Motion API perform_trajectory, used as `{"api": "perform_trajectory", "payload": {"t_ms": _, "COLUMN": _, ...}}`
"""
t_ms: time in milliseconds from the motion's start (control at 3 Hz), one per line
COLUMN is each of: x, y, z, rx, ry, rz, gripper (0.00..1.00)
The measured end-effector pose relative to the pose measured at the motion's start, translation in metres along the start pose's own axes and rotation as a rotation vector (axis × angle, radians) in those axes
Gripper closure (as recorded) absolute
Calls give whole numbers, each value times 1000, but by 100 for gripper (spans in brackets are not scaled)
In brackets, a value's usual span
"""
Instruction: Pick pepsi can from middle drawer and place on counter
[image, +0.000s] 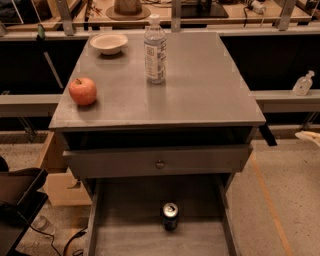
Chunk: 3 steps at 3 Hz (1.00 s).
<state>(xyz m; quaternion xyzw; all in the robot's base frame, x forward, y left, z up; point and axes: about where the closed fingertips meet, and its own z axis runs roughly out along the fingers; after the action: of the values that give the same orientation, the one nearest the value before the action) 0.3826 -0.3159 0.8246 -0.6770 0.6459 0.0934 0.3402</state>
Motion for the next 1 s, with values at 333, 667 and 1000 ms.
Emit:
{"api": "perform_trajectory", "payload": {"t_ms": 333, "x": 0, "y": 0, "z": 0, "rx": 0, "ry": 0, "rz": 0, "gripper": 0}}
{"api": "perform_trajectory", "payload": {"t_ms": 667, "x": 2, "y": 1, "z": 9, "rx": -13, "ry": -15, "rz": 14, "gripper": 0}}
{"api": "perform_trajectory", "payload": {"t_ms": 1000, "x": 15, "y": 6, "z": 53, "rx": -34, "ry": -94, "rz": 55, "gripper": 0}}
